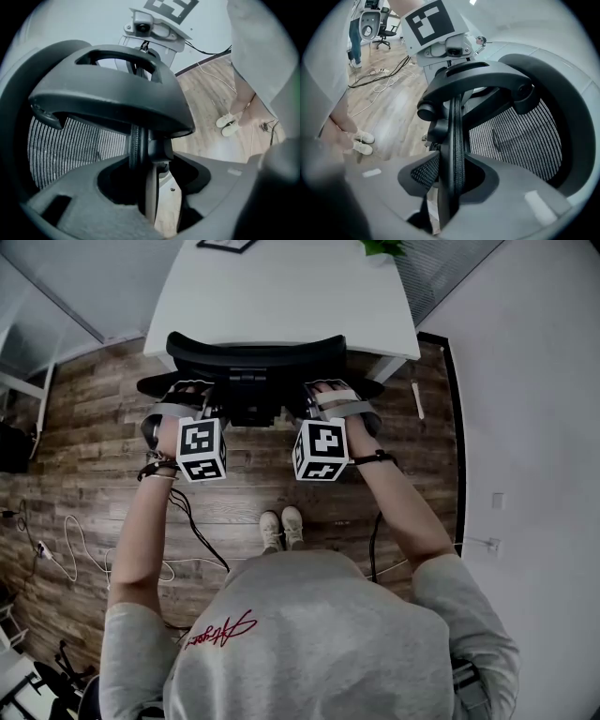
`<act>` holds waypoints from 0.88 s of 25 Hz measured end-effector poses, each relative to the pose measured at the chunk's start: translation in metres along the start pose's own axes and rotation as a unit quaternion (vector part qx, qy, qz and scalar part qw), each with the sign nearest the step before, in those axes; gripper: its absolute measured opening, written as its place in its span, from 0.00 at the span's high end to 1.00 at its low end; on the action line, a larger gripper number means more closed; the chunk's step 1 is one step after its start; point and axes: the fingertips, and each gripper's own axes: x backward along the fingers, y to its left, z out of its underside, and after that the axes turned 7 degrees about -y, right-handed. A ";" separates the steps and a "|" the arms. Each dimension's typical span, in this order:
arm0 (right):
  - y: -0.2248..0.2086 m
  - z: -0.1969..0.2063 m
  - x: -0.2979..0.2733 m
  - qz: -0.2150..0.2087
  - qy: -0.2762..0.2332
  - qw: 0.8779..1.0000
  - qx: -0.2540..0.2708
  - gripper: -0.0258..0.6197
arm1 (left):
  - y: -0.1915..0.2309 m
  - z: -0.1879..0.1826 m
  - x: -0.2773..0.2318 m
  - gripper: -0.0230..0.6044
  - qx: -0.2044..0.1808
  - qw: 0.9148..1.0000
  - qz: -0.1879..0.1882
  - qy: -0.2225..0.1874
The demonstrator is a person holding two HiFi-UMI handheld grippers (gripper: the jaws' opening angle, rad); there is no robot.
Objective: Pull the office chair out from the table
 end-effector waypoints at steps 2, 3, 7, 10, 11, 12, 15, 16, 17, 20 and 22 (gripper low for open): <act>0.003 0.006 0.004 -0.004 0.000 1.000 -0.002 0.78 | -0.002 -0.008 -0.001 0.64 0.000 1.000 -0.002 -0.002; 0.004 0.009 0.006 -0.006 0.001 1.000 -0.005 0.78 | -0.004 -0.012 -0.002 0.64 0.002 1.000 -0.004 -0.004; 0.007 0.014 0.010 -0.014 0.001 1.000 -0.011 0.79 | -0.006 -0.019 -0.004 0.65 0.000 1.000 -0.013 -0.003; 0.007 0.015 0.010 -0.012 0.002 1.000 -0.009 0.79 | -0.005 -0.018 -0.005 0.65 -0.001 1.000 -0.013 0.000; 0.007 0.016 0.010 -0.012 0.002 1.000 -0.009 0.79 | -0.004 -0.018 -0.005 0.65 0.000 1.000 -0.014 0.000; 0.007 0.017 0.010 -0.013 0.002 1.000 -0.009 0.79 | -0.004 -0.020 -0.005 0.65 0.000 1.000 -0.014 0.000; 0.007 0.019 0.012 -0.017 0.002 1.000 -0.014 0.79 | -0.005 -0.023 -0.006 0.65 0.003 1.000 -0.014 -0.003; 0.007 0.019 0.012 -0.017 0.002 1.000 -0.014 0.79 | -0.005 -0.024 -0.006 0.65 0.003 1.000 -0.015 -0.003; 0.006 0.019 0.012 -0.017 0.002 1.000 -0.013 0.79 | -0.004 -0.024 -0.006 0.65 0.002 1.000 -0.016 -0.002; 0.006 0.020 0.013 -0.014 0.002 1.000 -0.009 0.79 | -0.004 -0.024 -0.005 0.65 0.004 1.000 -0.016 -0.001; 0.007 0.020 0.014 -0.015 0.001 1.000 -0.008 0.79 | -0.006 -0.026 -0.005 0.65 0.010 1.000 -0.013 -0.001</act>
